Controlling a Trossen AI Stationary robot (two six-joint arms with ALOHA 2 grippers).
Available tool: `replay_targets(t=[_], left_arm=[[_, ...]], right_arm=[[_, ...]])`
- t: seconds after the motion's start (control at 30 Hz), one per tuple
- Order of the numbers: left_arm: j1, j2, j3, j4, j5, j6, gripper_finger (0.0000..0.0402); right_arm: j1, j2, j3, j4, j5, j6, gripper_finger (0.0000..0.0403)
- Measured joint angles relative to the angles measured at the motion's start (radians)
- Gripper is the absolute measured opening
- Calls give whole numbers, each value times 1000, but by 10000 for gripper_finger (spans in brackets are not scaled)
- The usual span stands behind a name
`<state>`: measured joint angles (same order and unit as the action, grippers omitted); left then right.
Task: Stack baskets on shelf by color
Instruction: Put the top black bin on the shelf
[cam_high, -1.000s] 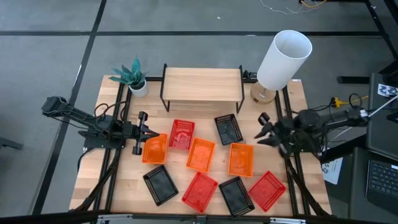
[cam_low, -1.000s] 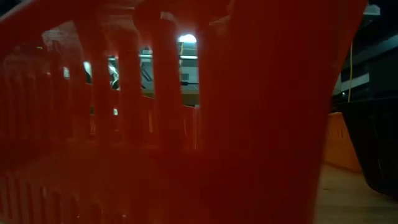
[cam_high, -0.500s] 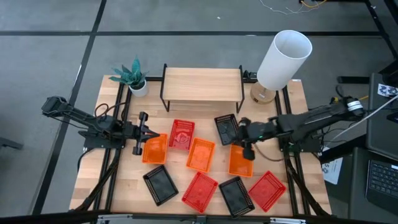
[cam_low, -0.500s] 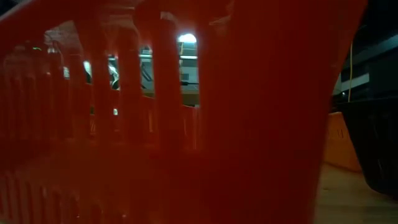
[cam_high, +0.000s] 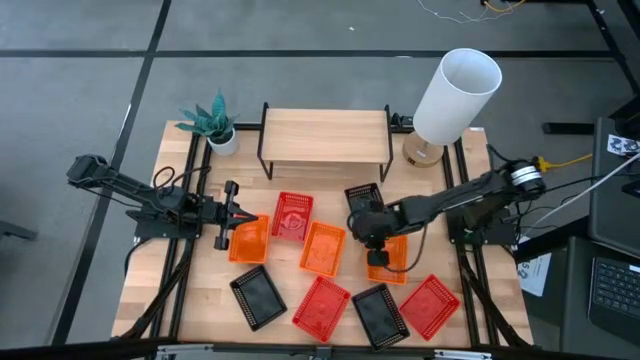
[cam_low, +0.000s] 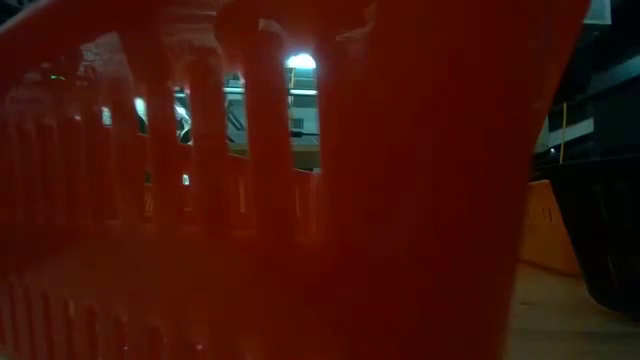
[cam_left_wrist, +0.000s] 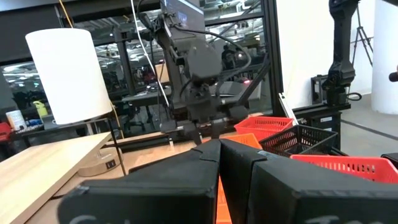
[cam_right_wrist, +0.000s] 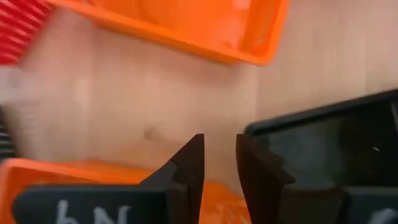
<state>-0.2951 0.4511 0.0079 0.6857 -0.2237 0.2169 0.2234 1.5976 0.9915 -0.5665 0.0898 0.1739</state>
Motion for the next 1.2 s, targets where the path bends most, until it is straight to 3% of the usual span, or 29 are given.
replay_targets(t=[0.2,0.7,1.2], left_arm=[[0,0,0,-4,0,0,0],[0,0,0,-5,0,0,0],[0,0,0,-24,0,-6,0]], right_arm=[[0,49,65,-84,100,-3,92],[-2,51,74,-131,98,-22,92],[-5,190,72,-112,171,-20,92]])
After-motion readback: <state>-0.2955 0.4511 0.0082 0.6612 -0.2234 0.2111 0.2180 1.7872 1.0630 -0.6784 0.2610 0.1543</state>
